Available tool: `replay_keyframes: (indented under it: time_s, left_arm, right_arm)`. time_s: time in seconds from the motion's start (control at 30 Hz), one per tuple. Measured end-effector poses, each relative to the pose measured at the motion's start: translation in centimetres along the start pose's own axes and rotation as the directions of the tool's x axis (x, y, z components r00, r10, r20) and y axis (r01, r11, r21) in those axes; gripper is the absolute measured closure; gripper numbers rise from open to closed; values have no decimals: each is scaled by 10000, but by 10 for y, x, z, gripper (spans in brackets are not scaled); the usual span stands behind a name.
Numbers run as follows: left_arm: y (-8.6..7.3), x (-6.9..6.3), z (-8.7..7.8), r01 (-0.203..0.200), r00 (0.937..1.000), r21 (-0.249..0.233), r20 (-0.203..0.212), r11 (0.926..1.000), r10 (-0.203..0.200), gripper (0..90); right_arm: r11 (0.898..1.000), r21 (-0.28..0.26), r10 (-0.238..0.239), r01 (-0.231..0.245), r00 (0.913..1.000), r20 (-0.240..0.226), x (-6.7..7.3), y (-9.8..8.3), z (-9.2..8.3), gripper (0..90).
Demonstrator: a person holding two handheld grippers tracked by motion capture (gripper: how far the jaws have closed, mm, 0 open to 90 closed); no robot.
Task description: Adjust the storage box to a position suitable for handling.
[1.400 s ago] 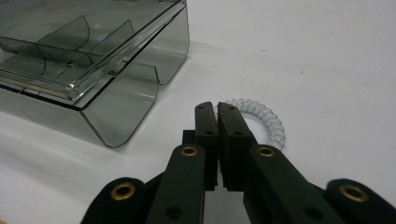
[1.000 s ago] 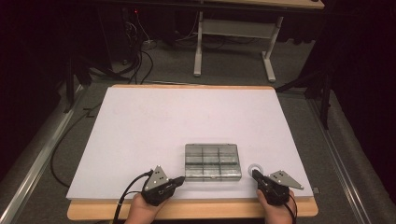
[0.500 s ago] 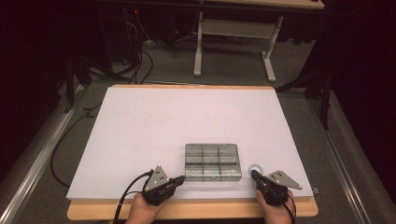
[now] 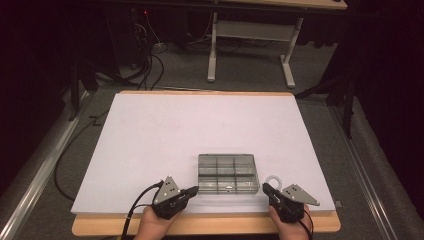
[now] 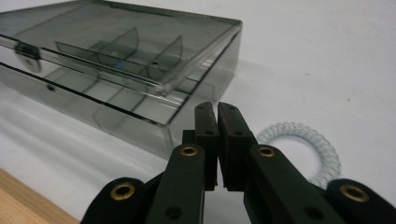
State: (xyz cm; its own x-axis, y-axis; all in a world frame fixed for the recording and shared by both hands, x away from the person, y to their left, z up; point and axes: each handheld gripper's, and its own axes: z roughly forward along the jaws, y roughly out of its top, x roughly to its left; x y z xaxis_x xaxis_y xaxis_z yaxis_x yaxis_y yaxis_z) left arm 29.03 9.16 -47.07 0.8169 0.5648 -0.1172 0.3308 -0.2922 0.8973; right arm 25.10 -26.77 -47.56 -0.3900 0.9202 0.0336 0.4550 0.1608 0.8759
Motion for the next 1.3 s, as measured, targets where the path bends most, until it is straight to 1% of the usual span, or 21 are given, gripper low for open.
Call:
replay_keyframes:
  time_s: [0.07,0.2,0.3,0.37,0.53,0.57,0.63,0.8,0.83,1.03,1.17,1.3]
  left_arm:
    - [0,0,0,-10,10000,-9,4,10000,10,898]
    - [1,-1,0,-110,9999,1,-50,9999,110,897]
    - [2,-1,0,-159,9999,-56,-59,9999,159,896]
    - [2,0,0,-98,9999,-68,-73,9999,98,892]
    - [2,4,2,27,10000,-75,-67,10000,-27,888]
    - [3,5,3,24,10000,-64,-54,10000,-24,883]
    - [5,8,6,143,9999,12,-64,9999,-143,860]
    - [11,16,10,283,9995,-178,-129,9994,-286,858]
    - [14,18,11,247,9995,-216,-166,9995,-250,859]
    - [29,27,23,391,9991,-239,-158,9989,-394,886]
    - [31,32,31,377,9991,-181,-198,9991,-380,898]
    - [32,36,39,368,9990,-196,-257,9991,-373,900]
  right_arm:
    - [10000,-36,-14,13,10000,-54,2,1,0,878]
    - [9998,-169,-123,117,9993,-354,7,6,0,880]
    - [9995,-216,-221,214,9993,-317,8,8,0,882]
    - [9994,-317,-165,154,9992,-358,8,10,0,882]
    - [9984,-524,-214,194,9990,-381,9,17,-1,882]
    - [9980,-594,-251,229,9990,-361,9,19,-1,882]
    - [9972,-711,-242,216,9991,-362,10,23,-1,882]
    - [9956,-909,-268,234,9990,-358,9,30,-2,881]
    - [9957,-906,-251,217,9990,-365,9,30,-2,881]
    - [9958,-898,-223,189,9991,-373,8,30,-1,881]
    - [9963,-855,-165,136,9993,-336,6,27,0,881]
    - [9973,-728,-124,94,9991,-413,6,22,1,881]
